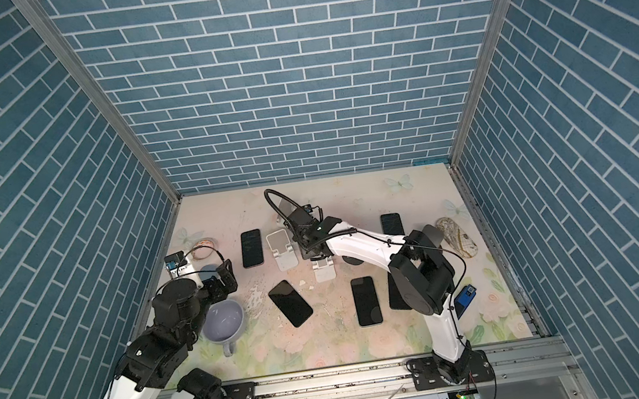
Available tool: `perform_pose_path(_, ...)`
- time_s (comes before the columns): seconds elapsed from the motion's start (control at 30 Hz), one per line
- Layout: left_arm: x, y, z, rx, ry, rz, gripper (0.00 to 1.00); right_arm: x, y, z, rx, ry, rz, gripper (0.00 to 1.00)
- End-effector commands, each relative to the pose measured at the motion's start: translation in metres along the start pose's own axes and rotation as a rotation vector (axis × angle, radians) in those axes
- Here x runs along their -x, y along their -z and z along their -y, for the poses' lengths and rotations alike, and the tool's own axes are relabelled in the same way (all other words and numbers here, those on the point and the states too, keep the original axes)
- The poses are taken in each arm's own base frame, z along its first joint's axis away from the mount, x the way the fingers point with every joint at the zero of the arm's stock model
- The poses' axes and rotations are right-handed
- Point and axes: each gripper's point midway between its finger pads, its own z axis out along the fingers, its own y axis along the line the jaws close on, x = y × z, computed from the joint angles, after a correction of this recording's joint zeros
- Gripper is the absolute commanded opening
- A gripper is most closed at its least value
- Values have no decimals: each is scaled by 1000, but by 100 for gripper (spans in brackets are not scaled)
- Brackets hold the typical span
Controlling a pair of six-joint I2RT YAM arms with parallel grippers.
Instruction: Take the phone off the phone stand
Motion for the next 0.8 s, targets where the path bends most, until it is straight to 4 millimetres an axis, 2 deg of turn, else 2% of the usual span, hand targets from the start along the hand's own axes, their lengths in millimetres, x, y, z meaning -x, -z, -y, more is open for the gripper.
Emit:
perform_pose_path(0.0, 3, -2, -6, 32, -16, 16, 100, 26, 9, 9, -7, 5, 63, 52)
perform_pose_path(0.17, 0, -5, -10, 58, -38, -1, 100, 39, -6, 15, -2, -18, 64, 52)
perform_pose_path(0.33, -8, -9, -16, 94, -55, -29, 100, 42, -12, 11, 17, -15, 61, 54)
perform_pose_path(0.4, -10, -11, -18, 104, -51, -37, 100, 41, -11, 12, 18, -16, 60, 66)
perform_pose_path(0.5, -16, -19, -22, 138, -46, -63, 100, 43, -3, 15, 11, -21, 76, 81)
perform_pose_path(0.6, -19, -25, -21, 143, -47, -74, 100, 50, 9, 21, -1, -16, 110, 91)
perform_pose_path(0.77, -13, -32, -22, 170, -51, -79, 100, 68, 41, 30, -8, 20, 198, 98)
